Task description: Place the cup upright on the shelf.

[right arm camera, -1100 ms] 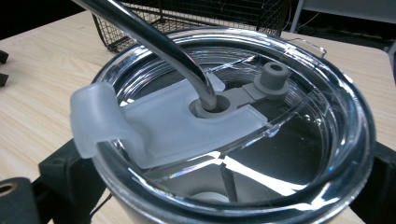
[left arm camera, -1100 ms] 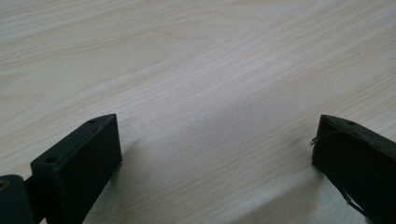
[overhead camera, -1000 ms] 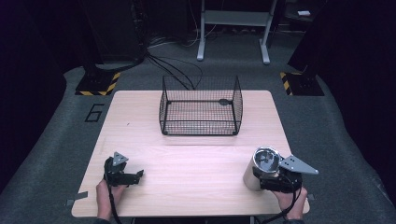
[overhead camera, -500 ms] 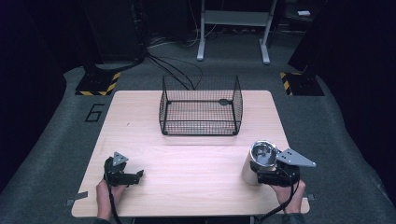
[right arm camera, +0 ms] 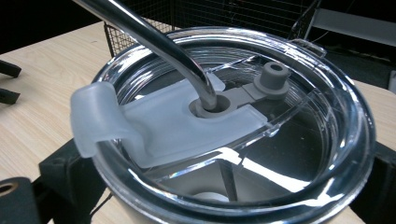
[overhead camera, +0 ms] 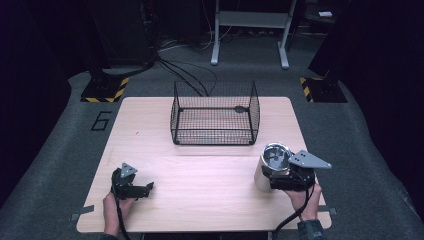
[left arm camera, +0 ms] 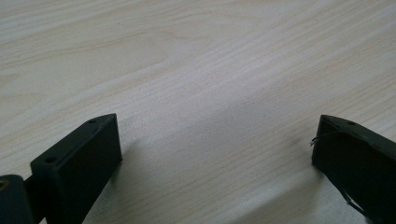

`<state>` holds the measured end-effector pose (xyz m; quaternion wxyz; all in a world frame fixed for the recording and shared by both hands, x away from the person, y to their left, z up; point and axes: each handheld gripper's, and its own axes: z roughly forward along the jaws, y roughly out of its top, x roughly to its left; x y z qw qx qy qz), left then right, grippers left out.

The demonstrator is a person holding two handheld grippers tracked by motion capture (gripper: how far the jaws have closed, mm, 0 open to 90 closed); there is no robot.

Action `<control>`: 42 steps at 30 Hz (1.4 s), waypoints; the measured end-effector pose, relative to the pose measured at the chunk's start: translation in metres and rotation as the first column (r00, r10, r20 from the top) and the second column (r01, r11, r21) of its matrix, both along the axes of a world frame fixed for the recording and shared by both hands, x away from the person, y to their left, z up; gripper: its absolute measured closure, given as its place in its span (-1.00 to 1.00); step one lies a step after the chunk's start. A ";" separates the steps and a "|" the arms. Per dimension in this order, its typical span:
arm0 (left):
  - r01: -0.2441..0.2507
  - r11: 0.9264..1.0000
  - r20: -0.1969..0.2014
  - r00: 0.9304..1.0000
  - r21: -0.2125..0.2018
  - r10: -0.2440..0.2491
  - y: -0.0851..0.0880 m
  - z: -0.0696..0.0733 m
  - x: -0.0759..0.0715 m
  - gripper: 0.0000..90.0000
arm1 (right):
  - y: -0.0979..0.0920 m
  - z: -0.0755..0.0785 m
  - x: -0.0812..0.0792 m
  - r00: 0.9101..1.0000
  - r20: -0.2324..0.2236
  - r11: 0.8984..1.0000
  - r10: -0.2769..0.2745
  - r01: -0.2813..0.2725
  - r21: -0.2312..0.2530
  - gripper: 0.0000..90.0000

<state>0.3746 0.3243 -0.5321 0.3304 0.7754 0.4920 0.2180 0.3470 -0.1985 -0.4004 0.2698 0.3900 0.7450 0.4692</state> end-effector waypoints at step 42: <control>0.000 1.000 0.001 1.000 -0.001 0.000 0.000 0.000 0.000 -0.97 | 0.042 0.036 0.044 0.995 0.023 0.995 0.095 -0.095 -0.013 -0.92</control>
